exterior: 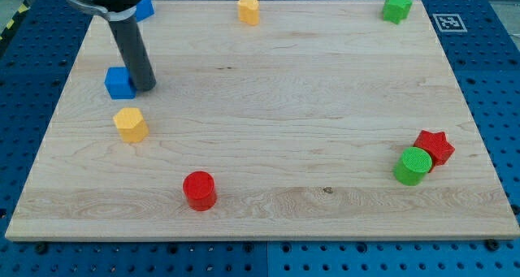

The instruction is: Push yellow hexagon towards center right

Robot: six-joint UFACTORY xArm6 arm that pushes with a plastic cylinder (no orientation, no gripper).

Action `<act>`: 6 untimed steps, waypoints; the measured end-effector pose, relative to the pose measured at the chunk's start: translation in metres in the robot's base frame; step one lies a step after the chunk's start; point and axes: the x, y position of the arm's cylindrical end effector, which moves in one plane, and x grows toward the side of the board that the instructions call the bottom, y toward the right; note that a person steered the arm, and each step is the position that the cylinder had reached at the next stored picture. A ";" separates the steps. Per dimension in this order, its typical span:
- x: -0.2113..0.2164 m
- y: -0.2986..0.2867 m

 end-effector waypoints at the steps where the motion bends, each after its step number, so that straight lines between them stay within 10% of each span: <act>1: 0.000 -0.003; 6: 0.009 0.040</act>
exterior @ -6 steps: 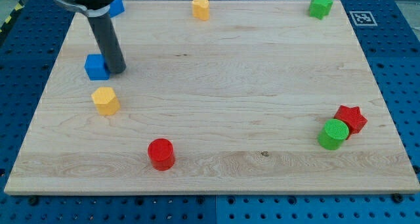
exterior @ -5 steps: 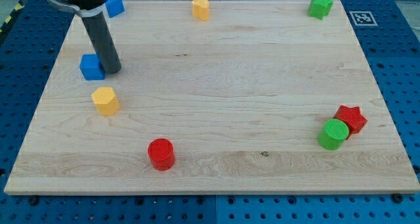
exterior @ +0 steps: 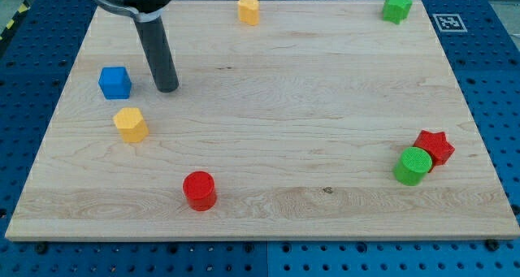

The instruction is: Push yellow hexagon towards center right

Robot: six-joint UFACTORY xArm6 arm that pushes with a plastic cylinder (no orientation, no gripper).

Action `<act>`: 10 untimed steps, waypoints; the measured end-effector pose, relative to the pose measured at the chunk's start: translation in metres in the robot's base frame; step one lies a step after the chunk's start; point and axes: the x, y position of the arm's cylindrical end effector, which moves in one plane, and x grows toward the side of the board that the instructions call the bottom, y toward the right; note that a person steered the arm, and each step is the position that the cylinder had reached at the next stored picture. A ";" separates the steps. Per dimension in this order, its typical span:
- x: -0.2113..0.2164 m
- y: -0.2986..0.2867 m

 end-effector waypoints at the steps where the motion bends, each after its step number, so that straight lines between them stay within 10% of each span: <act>1: 0.025 -0.008; 7: 0.068 -0.077; 10: 0.080 0.021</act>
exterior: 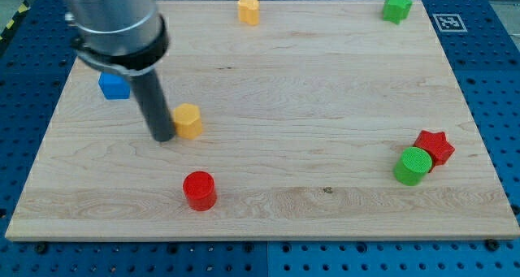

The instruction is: Push yellow hexagon towards center right

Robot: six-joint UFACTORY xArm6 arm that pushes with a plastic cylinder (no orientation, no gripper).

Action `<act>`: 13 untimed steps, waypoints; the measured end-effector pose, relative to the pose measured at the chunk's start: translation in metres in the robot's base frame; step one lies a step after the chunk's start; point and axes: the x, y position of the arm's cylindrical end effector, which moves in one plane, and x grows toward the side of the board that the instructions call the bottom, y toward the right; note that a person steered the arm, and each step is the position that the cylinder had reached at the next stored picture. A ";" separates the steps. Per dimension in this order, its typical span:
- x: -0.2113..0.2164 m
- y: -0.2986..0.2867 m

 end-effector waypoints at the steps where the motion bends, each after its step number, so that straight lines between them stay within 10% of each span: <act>1: -0.012 0.026; 13: -0.146 0.207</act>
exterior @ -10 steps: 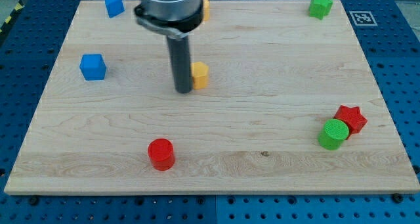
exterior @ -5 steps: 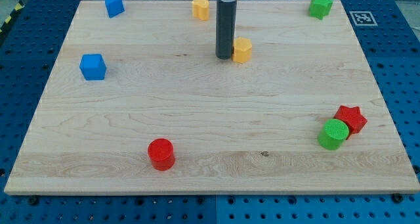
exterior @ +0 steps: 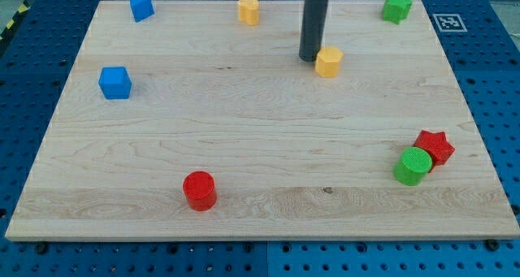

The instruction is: Push yellow hexagon towards center right

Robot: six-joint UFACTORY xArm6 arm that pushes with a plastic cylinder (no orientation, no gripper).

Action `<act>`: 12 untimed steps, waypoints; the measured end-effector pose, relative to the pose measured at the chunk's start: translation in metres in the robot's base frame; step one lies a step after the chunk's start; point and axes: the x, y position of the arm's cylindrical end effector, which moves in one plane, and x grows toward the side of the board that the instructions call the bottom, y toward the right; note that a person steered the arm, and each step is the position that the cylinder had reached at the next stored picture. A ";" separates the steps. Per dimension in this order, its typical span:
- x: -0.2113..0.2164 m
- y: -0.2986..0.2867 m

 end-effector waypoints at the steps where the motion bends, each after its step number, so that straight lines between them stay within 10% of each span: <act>1: 0.017 0.025; 12: 0.078 0.105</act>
